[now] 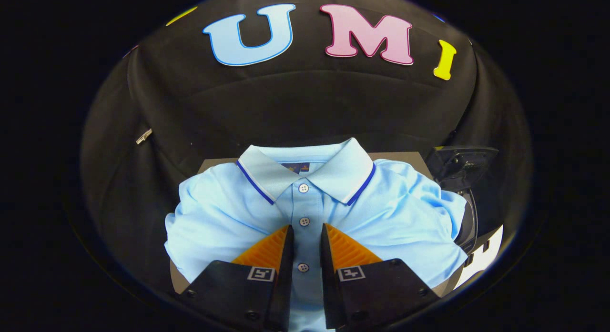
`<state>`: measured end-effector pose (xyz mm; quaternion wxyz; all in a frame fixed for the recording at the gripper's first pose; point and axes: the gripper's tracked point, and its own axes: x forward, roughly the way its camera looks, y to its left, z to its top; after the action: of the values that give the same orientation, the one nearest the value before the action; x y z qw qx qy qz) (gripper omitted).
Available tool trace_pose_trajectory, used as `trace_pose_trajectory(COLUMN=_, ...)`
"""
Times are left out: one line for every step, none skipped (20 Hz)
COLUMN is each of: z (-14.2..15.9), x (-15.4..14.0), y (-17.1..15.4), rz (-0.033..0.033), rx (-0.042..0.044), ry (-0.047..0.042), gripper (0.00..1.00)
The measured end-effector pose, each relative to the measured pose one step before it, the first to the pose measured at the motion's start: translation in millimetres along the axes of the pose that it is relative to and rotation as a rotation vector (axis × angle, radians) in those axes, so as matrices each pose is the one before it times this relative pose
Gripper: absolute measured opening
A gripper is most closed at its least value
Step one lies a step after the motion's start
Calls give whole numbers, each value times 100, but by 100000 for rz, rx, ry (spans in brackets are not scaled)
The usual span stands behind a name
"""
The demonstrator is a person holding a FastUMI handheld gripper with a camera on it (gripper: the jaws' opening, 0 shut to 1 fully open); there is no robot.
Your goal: Put the clothes into the washing machine and then close the washing machine lid.
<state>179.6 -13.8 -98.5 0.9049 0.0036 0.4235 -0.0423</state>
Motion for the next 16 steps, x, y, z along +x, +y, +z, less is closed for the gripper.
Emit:
trace_pose_trajectory(z=-80, x=273, y=-5, rz=5, rx=-2166, ry=-367, gripper=10)
trace_pose_trajectory(z=-112, x=-7, y=-115, rz=-241, rx=-651, ry=-6, gripper=10)
trace_pose_trajectory(z=-34, x=-118, y=152, rz=-244, rx=-284, ry=-476, gripper=10)
trace_pose_trajectory(z=-2, x=18, y=-5, rz=-304, rx=-869, ry=-936, gripper=10)
trace_pose_trajectory(z=184, x=-38, y=14, rz=-330, rx=-1217, ry=-1206, gripper=10)
trace_pose_trajectory(z=249, x=-229, y=17, rz=92, rx=-505, ry=-2129, gripper=10)
trace_pose_trajectory(z=525, x=-505, y=263, rz=844, rx=-356, ry=-3814, gripper=10)
trace_pose_trajectory(z=885, x=-523, y=262, rz=1719, rx=619, ry=-4587, gripper=10)
trace_pose_trajectory(z=448, x=-503, y=-119, rz=1111, rx=1940, ry=-1843, gripper=10)
trace_pose_trajectory(z=603, x=-545, y=-27, rz=1112, rx=1991, ry=-2706, gripper=10)
trace_pose_trajectory(z=183, x=-430, y=-124, rz=267, rx=1005, ry=-1227, gripper=10)
trace_pose_trajectory(z=420, x=-369, y=-104, rz=-301, rx=-1068, ry=-1822, gripper=9)
trace_pose_trajectory(z=538, x=-254, y=-28, rz=-132, rx=-2657, ry=-2685, gripper=9)
trace_pose_trajectory(z=477, x=-138, y=-353, rz=-1406, rx=-2830, ry=-2288, gripper=5)
trace_pose_trajectory(z=-393, x=-620, y=21, rz=-596, rx=-1552, ry=1546, gripper=5)
trace_pose_trajectory(z=274, x=-232, y=100, rz=128, rx=-1937, ry=-962, gripper=5)
